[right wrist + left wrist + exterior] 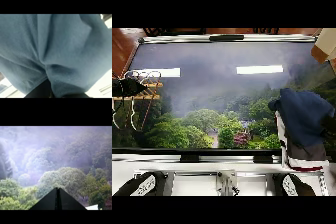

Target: Fold the shirts.

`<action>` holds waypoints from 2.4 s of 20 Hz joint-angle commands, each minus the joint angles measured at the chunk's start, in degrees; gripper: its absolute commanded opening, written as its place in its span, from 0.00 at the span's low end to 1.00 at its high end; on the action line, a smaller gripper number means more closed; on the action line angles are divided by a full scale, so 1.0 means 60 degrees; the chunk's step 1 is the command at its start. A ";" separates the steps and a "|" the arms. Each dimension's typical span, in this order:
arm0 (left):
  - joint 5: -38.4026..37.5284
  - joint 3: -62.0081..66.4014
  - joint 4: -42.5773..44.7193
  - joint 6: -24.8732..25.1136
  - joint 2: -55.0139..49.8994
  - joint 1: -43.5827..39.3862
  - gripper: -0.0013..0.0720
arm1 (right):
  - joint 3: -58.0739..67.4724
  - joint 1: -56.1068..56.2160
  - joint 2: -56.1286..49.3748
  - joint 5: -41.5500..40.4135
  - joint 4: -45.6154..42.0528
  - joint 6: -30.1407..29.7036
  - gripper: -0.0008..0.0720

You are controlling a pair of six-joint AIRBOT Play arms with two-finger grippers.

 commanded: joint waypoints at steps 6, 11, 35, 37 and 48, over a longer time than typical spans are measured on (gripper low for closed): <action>-0.0215 0.0000 0.0000 0.0000 -0.0004 -0.0007 0.06 | -0.0605 0.0004 0.0157 0.1107 0.0051 0.0761 0.12; -0.0244 0.0000 0.0000 0.0004 -0.0004 -0.0007 0.06 | -0.0627 -0.0565 0.0419 0.1104 -0.0284 0.1005 0.12; -0.0426 -0.1475 0.5537 -0.3942 -0.1169 -0.4488 0.86 | 0.3679 0.9286 -0.4885 -0.1974 0.0248 0.1351 0.77; 0.0000 -0.2251 0.5446 -0.3945 -0.0812 -0.4492 0.86 | 0.3679 0.9358 -0.5085 -0.2087 0.0291 0.1559 0.77; 0.0557 -0.2554 0.5431 -0.3938 -0.0659 -0.4492 0.86 | 0.3683 0.9351 -0.5089 -0.2248 0.0186 0.1628 0.77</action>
